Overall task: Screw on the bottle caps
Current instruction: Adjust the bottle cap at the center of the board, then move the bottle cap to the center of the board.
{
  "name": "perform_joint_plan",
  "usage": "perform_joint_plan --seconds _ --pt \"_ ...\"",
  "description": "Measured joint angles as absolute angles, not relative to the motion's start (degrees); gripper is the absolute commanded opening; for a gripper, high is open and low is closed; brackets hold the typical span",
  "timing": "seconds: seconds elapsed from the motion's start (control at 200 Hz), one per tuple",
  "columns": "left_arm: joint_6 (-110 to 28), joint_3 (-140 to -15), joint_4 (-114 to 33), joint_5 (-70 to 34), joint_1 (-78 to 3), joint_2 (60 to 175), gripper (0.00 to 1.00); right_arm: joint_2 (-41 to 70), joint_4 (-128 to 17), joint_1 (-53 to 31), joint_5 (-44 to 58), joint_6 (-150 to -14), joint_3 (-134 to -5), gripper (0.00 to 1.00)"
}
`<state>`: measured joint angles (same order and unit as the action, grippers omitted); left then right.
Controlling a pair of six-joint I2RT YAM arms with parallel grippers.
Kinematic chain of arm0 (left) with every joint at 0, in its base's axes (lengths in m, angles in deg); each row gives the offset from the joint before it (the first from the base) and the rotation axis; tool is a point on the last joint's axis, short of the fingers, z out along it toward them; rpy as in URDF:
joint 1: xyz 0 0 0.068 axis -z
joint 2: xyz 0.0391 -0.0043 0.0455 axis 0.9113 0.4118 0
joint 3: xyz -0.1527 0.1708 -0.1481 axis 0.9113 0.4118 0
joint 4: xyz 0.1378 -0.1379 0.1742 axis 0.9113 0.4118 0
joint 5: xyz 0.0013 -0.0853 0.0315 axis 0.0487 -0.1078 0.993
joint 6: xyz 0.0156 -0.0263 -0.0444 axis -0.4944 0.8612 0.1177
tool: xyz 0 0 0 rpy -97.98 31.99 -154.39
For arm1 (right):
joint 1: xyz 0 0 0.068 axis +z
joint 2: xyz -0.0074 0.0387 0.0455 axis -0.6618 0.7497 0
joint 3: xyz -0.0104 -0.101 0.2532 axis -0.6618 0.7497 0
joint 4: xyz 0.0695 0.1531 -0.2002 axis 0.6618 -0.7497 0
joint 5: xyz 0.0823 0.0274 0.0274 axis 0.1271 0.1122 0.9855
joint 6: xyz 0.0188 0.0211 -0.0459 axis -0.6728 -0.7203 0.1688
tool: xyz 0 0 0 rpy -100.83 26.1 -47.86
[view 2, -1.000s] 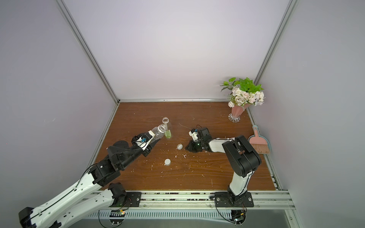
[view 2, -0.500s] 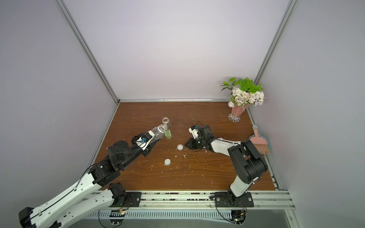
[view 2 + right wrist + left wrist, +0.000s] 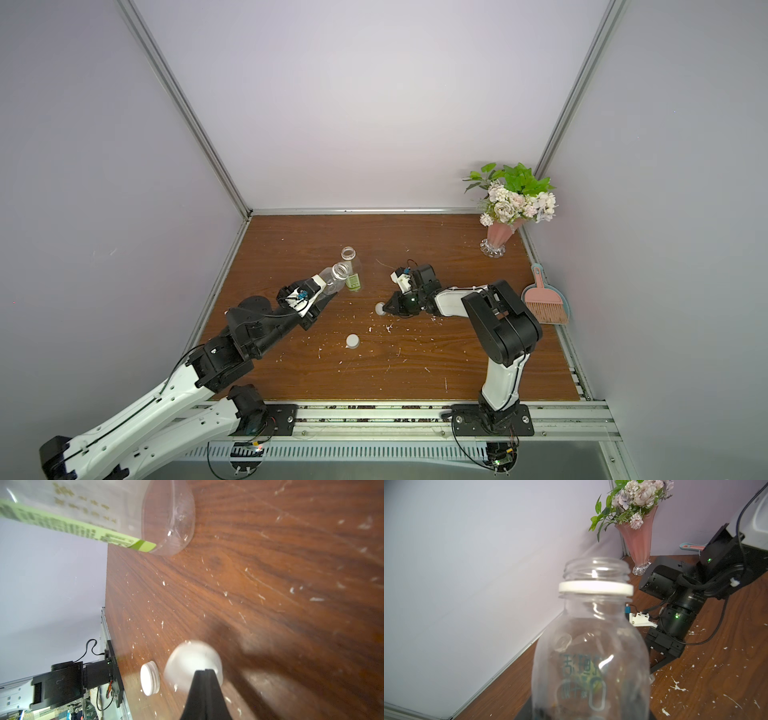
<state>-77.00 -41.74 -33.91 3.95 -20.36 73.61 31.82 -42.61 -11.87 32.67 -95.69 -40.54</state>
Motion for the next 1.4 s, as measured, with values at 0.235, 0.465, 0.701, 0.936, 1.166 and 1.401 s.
perform_joint_plan --seconds 0.235,0.465,0.701,0.936,1.166,1.401 --pt "-77.00 -41.74 -33.91 4.02 -20.36 73.61 0.01 31.38 -42.68 -11.87 32.39 -95.21 -39.38 0.00" --pt "-77.00 -41.74 -33.91 4.02 -20.36 73.61 0.01 28.43 -43.93 -11.87 32.06 -94.93 -36.52 0.00" --pt "-77.00 -41.74 -33.93 4.02 -20.36 73.59 0.01 23.73 -57.22 -9.32 23.25 -88.04 -43.05 0.42" --pt "-77.00 -41.72 -33.98 4.85 -20.45 71.08 0.01 23.71 -67.36 -5.40 12.61 -80.00 -57.00 0.60" --pt "-77.00 -41.72 -33.96 8.04 -21.08 66.14 0.01 27.95 -75.77 -0.62 4.74 -76.46 -60.21 0.65" --pt "-76.63 -41.48 -33.91 10.29 -21.19 63.63 0.01 33.09 -80.86 4.72 -0.92 -74.47 -65.74 0.68"
